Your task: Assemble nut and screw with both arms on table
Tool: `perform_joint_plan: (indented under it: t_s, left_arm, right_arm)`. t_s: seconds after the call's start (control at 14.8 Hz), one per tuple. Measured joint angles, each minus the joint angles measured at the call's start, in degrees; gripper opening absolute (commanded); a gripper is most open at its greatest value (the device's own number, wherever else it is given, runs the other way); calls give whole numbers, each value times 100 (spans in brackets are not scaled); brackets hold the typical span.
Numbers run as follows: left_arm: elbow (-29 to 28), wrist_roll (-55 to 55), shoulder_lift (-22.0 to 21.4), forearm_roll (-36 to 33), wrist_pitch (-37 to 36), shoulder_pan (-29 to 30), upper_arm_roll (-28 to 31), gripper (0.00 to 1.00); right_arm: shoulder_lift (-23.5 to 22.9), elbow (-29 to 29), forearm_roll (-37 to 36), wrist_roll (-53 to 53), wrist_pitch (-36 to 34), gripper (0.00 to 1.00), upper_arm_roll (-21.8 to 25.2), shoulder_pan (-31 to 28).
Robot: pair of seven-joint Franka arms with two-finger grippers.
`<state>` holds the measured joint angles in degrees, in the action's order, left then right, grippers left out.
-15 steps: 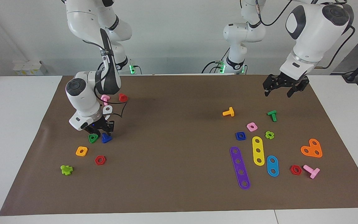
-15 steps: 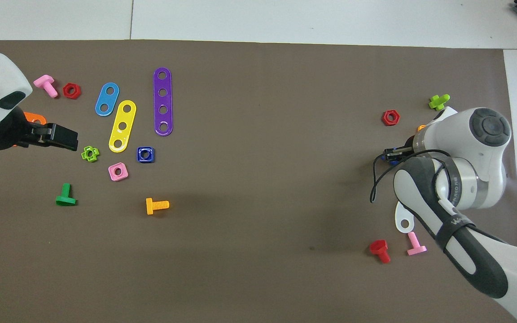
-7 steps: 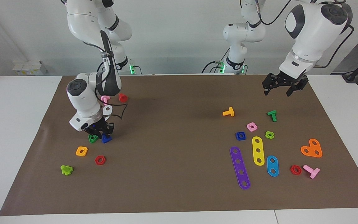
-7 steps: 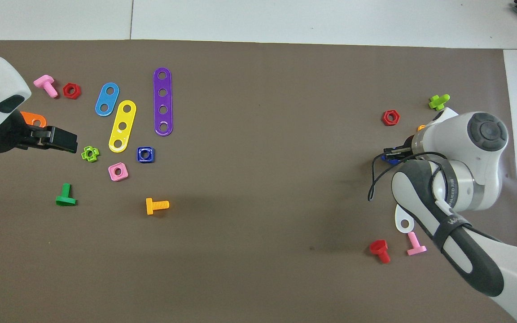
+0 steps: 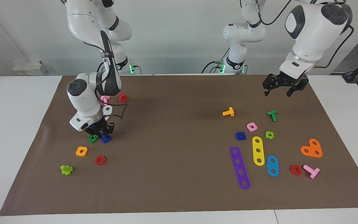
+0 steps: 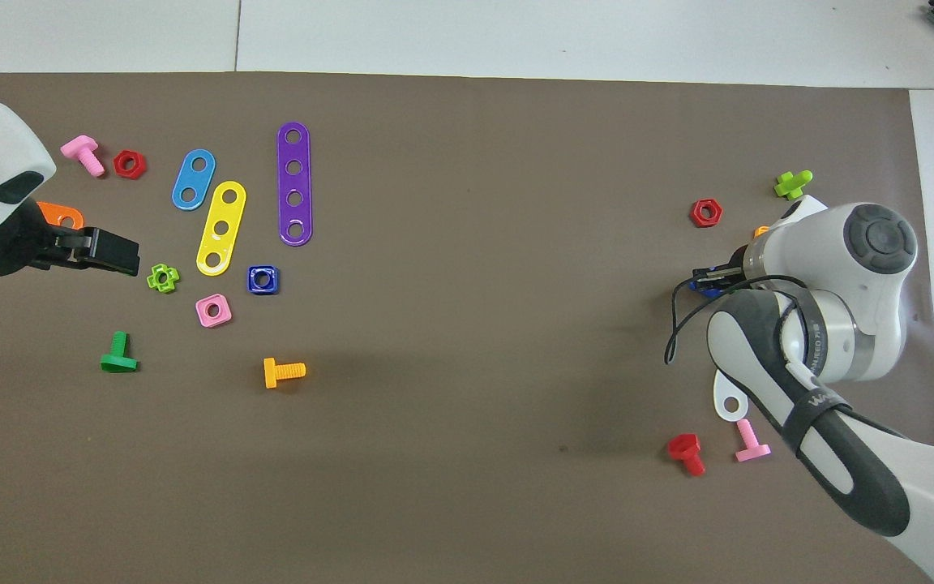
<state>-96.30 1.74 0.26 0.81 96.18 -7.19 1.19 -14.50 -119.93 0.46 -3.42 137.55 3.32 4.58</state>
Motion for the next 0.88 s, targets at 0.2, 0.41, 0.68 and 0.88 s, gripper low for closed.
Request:
perform_joint_plan:
  t_s: [0.2, 0.41, 0.68, 0.88]
  left_arm:
    - [-9, 0, 0, 0, 1, 0, 2, 100]
    - [-10, 0, 0, 0, 39, 0, 4, 100]
    - [-12, 0, 0, 0, 146, 0, 6, 100]
    - [-12, 0, 0, 0, 177, 0, 6, 100]
  right_arm:
    - [0, -6, 0, 0, 0, 38, 0, 0]
    - [0, -11, 0, -1, 0, 20, 0, 0]
    - [0, -15, 17, -1, -1, 0, 0, 0]
    - [0, -13, 100, -1, -6, 0, 2, -7]
